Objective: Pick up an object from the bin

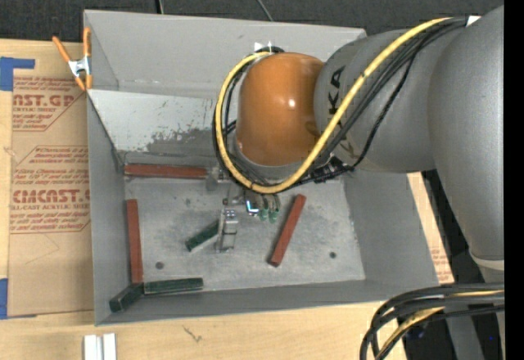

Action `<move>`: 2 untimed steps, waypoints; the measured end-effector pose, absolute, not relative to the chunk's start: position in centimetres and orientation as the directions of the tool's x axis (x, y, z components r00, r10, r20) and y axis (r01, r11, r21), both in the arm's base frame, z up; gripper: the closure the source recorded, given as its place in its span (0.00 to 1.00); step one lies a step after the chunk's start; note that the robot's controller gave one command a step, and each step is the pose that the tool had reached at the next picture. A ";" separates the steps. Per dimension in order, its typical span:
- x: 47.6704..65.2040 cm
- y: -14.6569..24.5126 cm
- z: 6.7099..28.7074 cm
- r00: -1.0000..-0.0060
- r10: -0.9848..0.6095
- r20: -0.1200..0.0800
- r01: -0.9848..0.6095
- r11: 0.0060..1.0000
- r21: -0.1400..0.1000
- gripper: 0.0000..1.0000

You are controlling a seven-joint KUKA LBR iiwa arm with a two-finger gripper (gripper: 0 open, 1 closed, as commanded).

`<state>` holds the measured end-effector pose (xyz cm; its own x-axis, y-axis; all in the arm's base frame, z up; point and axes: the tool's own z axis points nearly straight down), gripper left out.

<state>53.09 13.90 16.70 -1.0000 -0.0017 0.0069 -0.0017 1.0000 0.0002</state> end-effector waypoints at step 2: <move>53.5 13.1 7.0 -0.994 -0.106 0.001 -0.106 0.994 0.001 1.00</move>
Offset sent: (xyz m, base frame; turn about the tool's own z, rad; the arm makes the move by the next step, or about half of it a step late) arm 0.0039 -0.0089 -0.0970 -0.1041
